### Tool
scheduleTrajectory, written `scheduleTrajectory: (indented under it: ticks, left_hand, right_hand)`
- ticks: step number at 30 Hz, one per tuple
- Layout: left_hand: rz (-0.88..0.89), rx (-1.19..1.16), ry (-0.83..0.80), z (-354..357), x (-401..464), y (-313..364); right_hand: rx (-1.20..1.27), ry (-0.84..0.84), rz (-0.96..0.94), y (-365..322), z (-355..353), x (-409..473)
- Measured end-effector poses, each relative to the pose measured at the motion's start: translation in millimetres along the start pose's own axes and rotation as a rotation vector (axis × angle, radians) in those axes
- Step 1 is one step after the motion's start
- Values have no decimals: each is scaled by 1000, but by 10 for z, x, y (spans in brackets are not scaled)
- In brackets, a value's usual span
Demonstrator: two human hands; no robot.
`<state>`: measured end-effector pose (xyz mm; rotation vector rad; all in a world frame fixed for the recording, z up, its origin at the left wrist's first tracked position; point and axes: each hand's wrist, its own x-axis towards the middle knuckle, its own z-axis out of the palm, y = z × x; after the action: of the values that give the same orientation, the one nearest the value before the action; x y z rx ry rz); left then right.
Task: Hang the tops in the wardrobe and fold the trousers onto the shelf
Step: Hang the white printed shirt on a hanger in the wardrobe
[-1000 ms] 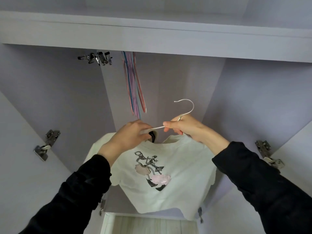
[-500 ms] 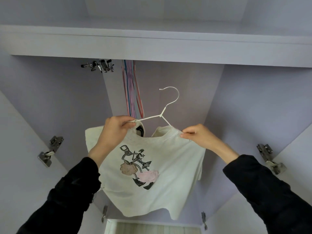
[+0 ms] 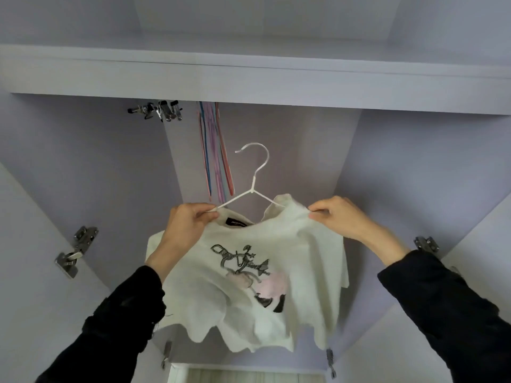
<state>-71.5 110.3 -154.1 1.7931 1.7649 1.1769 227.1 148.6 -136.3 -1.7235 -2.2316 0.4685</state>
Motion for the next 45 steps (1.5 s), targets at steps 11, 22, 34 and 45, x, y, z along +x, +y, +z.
scheduleTrajectory:
  ticks: [11,22,34,45]
  left_hand:
    - [428,111,-6,441,-136,79]
    - [13,444,-156,154,-157,-435]
    - [615,509,-2,487,-231,21]
    - [454,214,105,661,-247,188]
  right_hand:
    - [711,-40,-165,-480,235,-99]
    - [685,41,-12,-63,276,-77]
    - [622,12,-11,-83,182,-162]
    - [474,41,9,146,33,-349]
